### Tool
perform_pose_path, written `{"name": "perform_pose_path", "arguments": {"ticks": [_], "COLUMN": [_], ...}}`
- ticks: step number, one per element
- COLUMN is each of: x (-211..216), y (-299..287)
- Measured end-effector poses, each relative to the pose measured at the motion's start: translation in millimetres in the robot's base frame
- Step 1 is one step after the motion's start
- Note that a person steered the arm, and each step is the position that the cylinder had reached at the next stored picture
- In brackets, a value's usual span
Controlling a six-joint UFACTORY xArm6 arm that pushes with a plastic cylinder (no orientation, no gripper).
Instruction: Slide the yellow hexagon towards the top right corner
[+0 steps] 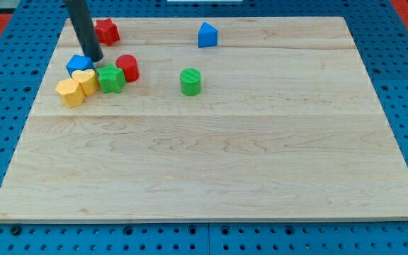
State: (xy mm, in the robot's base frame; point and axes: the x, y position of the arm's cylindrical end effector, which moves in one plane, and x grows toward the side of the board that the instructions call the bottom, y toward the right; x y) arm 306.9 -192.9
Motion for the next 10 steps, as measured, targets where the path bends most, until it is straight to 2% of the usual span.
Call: {"name": "perform_pose_path", "arguments": {"ticks": [1,2,3,4,5,7,8,10], "x": [-20.5,-18.2,36.6,85.9,107.5,114.3,100.2,30.5], "y": [-14.7,-86.1,-102.6,-93.6,-18.9,76.4,114.1,140.6]}}
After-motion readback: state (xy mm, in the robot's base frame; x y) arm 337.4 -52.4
